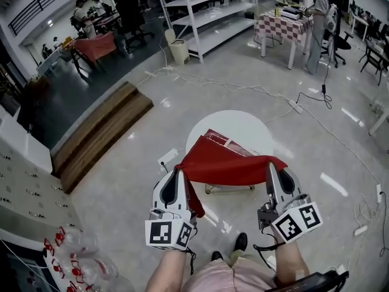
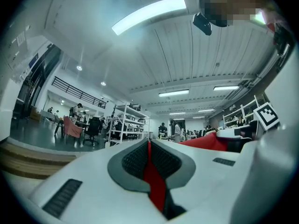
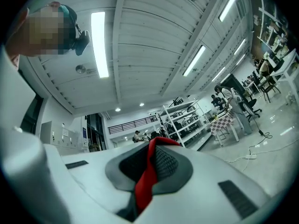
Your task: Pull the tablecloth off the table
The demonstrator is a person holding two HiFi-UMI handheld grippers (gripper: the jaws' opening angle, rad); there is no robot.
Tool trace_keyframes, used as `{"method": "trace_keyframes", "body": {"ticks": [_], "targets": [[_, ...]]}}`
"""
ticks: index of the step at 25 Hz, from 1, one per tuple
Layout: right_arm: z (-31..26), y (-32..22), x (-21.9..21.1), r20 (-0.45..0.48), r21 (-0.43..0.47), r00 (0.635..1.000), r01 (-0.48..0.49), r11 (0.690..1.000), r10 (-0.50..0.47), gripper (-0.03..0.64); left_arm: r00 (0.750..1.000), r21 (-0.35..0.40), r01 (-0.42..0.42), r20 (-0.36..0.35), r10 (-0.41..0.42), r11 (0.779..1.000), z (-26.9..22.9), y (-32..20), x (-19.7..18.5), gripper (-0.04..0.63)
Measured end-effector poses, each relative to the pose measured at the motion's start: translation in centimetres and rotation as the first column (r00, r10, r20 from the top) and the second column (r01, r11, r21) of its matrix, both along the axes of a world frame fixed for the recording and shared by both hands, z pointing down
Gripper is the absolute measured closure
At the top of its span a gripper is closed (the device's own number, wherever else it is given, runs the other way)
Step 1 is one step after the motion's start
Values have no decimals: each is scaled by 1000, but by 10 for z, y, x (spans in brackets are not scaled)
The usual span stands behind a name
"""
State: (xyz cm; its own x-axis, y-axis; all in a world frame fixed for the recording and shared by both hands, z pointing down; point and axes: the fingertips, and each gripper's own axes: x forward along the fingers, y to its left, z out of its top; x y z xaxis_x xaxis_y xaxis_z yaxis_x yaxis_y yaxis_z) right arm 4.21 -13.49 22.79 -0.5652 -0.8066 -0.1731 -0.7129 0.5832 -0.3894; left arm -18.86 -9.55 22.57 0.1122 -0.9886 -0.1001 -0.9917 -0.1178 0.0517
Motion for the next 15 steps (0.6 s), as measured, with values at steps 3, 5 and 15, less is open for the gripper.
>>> {"method": "trace_keyframes", "body": {"ticks": [3, 5, 15], "targets": [[-2, 7, -4, -7, 7, 1000, -13, 1000, 13, 591, 1000, 7, -11, -3, 11, 1000, -3, 4, -4, 558], [-4, 12, -3, -11, 10, 1000, -23, 1000, 23, 591, 1000, 9, -21, -3, 21, 1000, -5, 7, -4, 558], [-12, 55, -19, -34, 36, 997, -63, 997, 64, 591, 998, 24, -61, -14, 62, 998, -9, 42, -20, 558]]}}
